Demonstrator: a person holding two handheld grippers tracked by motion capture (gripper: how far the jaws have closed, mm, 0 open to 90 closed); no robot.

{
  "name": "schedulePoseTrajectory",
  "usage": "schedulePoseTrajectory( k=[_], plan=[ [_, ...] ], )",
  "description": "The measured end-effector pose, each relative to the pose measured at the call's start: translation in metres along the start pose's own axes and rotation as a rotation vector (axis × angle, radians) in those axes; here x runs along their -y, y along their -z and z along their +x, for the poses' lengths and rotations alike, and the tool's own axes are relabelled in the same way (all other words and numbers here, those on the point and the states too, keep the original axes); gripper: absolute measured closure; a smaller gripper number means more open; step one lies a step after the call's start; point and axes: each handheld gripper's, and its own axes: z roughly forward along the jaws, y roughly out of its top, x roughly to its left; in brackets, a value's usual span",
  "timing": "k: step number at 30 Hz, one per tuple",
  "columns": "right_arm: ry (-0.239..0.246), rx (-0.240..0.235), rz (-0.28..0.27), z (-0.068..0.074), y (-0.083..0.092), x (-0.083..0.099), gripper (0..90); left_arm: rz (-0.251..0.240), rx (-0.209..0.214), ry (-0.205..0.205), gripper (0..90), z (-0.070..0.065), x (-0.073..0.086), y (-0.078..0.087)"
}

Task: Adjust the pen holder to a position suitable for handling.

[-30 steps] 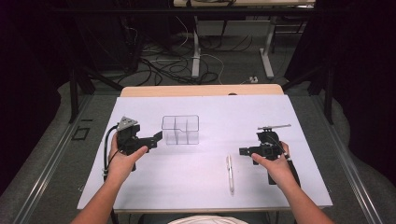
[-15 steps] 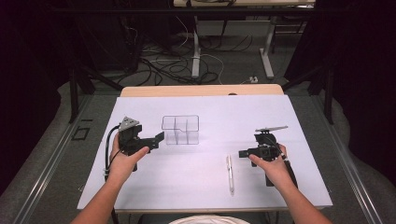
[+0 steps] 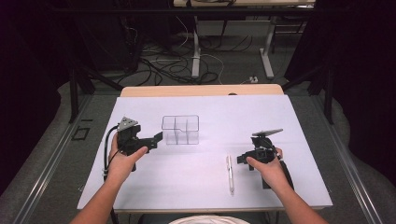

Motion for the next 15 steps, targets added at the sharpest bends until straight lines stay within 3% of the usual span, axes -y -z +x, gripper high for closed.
schedulePoseTrajectory(
  k=[9, 15],
  plan=[
    [-0.025, -0.003, 0.053, 0.0019, -0.0055, 0.0041, 69.9, -0.001, 0.006, 0.003, 0.6, -0.0010, -0.0007, 0.0005],
    [-0.081, -0.041, 0.081, 0.0030, -0.0098, 0.0061, 70.8, -0.003, 0.003, 0.002, 0.6, -0.0002, -0.0006, 0.0011]
  ],
)
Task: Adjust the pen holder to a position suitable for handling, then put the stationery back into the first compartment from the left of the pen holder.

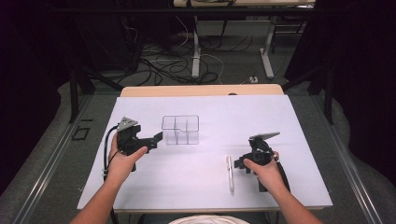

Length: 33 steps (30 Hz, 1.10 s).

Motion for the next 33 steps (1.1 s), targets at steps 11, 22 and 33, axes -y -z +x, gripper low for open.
schedulePoseTrajectory(
  k=[11, 22, 33],
  plan=[
    [0.002, -0.022, 0.049, 0.007, -0.011, 0.002, 73.8, 0.008, -0.002, -0.001, 0.6, 0.001, 0.001, -0.002],
    [0.015, 0.012, 0.100, 0.012, -0.021, -0.001, 74.8, 0.003, -0.004, -0.002, 0.7, 0.000, 0.000, -0.001],
    [0.006, 0.025, 0.105, 0.012, -0.023, -0.001, 77.7, 0.002, -0.006, -0.001, 0.7, -0.001, 0.001, -0.002]
  ],
)
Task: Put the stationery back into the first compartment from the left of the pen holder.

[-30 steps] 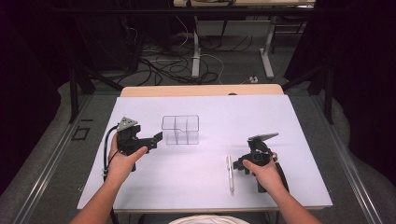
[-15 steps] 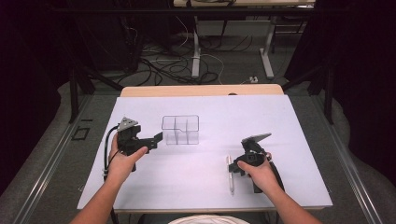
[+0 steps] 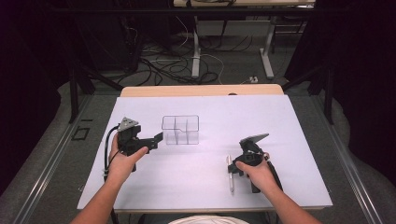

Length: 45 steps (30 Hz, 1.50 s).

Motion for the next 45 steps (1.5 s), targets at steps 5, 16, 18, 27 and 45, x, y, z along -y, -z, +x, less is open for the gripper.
schedulePoseTrajectory(
  k=[5, 16, 18, 27, 45],
  plan=[
    [0.003, -0.002, -0.005, 0.001, -0.001, 0.000, 78.3, 0.001, -0.002, -0.002, 0.7, 0.000, 0.000, 0.001],
    [0.002, 0.020, 0.028, 0.006, -0.002, -0.004, 79.8, 0.006, -0.003, -0.003, 0.7, 0.000, 0.001, 0.000],
    [0.002, 0.024, 0.037, 0.007, -0.002, -0.004, 80.0, 0.005, -0.003, -0.003, 0.7, 0.000, 0.001, 0.000],
    [0.000, 0.011, 0.065, 0.011, -0.002, -0.007, 80.2, 0.005, -0.003, -0.005, 0.8, 0.001, 0.000, 0.000],
    [0.200, 0.078, -0.052, 0.032, 0.028, -0.018, 80.3, 0.003, -0.006, -0.004, 1.2, 0.000, 0.000, 0.000]
  ],
)
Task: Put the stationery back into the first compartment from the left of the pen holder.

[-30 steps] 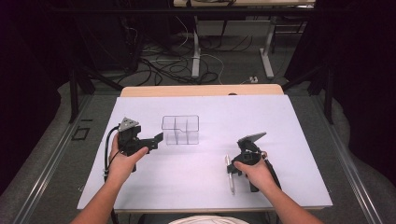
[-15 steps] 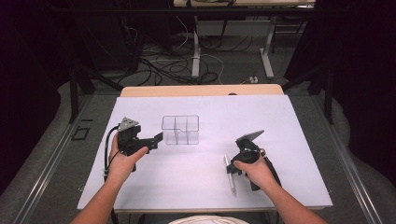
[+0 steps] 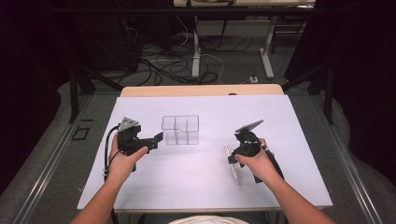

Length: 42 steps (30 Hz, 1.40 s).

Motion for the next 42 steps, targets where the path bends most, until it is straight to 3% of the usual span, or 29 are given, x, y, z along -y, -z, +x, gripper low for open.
schedulePoseTrajectory(
  k=[3, 5, 6, 7, 8, 9, 10, 11, 13, 14, 16, 17, 18, 19, 20, 21, 22, 23, 24, 25, 27, 34, 42],
  plan=[
    [0.081, 0.040, -0.024, 0.004, 0.003, -0.001, 80.2, 0.000, 0.000, 0.001, 1.2, 0.000, 0.000, 0.000],
    [0.121, 0.055, -0.069, 0.007, 0.002, 0.000, 80.3, -0.003, 0.000, 0.002, 1.3, 0.000, 0.000, 0.000],
    [0.155, 0.069, -0.066, 0.010, 0.004, -0.001, 80.3, 0.001, 0.001, 0.000, 1.3, 0.000, 0.000, 0.000],
    [0.158, 0.089, -0.053, 0.014, 0.006, 0.000, 80.3, 0.001, 0.000, 0.000, 1.3, 0.000, 0.000, 0.000],
    [0.199, 0.107, -0.059, 0.016, 0.006, -0.001, 80.2, 0.002, 0.001, 0.000, 1.5, 0.000, 0.000, 0.000],
    [0.241, 0.089, -0.106, 0.017, 0.004, 0.000, 80.2, 0.002, 0.002, -0.001, 1.8, 0.000, 0.000, 0.000],
    [0.276, 0.117, -0.061, 0.020, 0.009, -0.001, 80.3, 0.002, 0.003, -0.001, 2.2, 0.000, 0.000, 0.000],
    [0.305, 0.136, -0.085, 0.023, 0.008, 0.000, 80.2, 0.001, 0.003, -0.001, 2.4, 0.000, 0.000, 0.000],
    [0.400, 0.156, -0.135, 0.028, 0.008, 0.002, 80.2, 0.000, 0.003, -0.004, 2.9, 0.000, 0.000, 0.000],
    [0.483, 0.218, -0.158, 0.034, 0.009, 0.004, 80.2, 0.001, 0.002, -0.002, 3.5, 0.000, 0.000, 0.000],
    [0.594, 0.251, -0.188, 0.040, 0.009, 0.006, 80.2, 0.003, 0.000, -0.002, 4.0, 0.000, 0.000, 0.000],
    [0.594, 0.251, -0.188, 0.040, 0.009, 0.006, 80.2, 0.003, -0.001, -0.003, 4.0, 0.001, 0.000, 0.001],
    [0.698, 0.302, -0.216, 0.045, 0.008, 0.009, 80.2, 0.002, -0.001, -0.003, 4.2, 0.001, -0.001, 0.001],
    [0.754, 0.314, -0.232, 0.048, 0.007, 0.010, 80.2, 0.003, 0.000, -0.002, 4.4, 0.001, -0.001, 0.001],
    [0.754, 0.314, -0.232, 0.048, 0.007, 0.010, 80.2, 0.003, 0.000, 0.000, 4.4, 0.001, -0.001, 0.001],
    [0.824, 0.353, -0.248, 0.053, 0.007, 0.014, 80.2, 0.003, 0.000, 0.000, 4.8, 0.001, -0.001, 0.001],
    [0.872, 0.358, -0.262, 0.055, 0.006, 0.016, 80.2, 0.002, 0.000, 0.000, 4.9, 0.001, -0.001, 0.001],
    [0.872, 0.358, -0.262, 0.055, 0.006, 0.016, 80.2, 0.002, 0.000, 0.000, 5.0, 0.001, -0.001, 0.001],
    [0.952, 0.384, -0.279, 0.059, 0.006, 0.019, 80.2, 0.001, 0.000, -0.001, 5.2, 0.001, -0.001, 0.001],
    [0.952, 0.384, -0.279, 0.059, 0.006, 0.019, 80.2, 0.004, 0.001, -0.001, 5.2, 0.001, -0.001, 0.002],
    [1.042, 0.421, -0.308, 0.064, 0.006, 0.022, 80.2, 0.004, 0.002, -0.003, 5.8, 0.001, -0.001, 0.002],
    [1.130, 0.458, -0.330, 0.069, 0.006, 0.025, 80.2, 0.003, 0.003, -0.002, 8.2, 0.001, -0.002, 0.002],
    [1.197, 0.435, -0.324, 0.070, 0.004, 0.027, 80.1, 0.007, 0.007, 0.001, 9.7, 0.001, -0.003, 0.002]
  ],
)
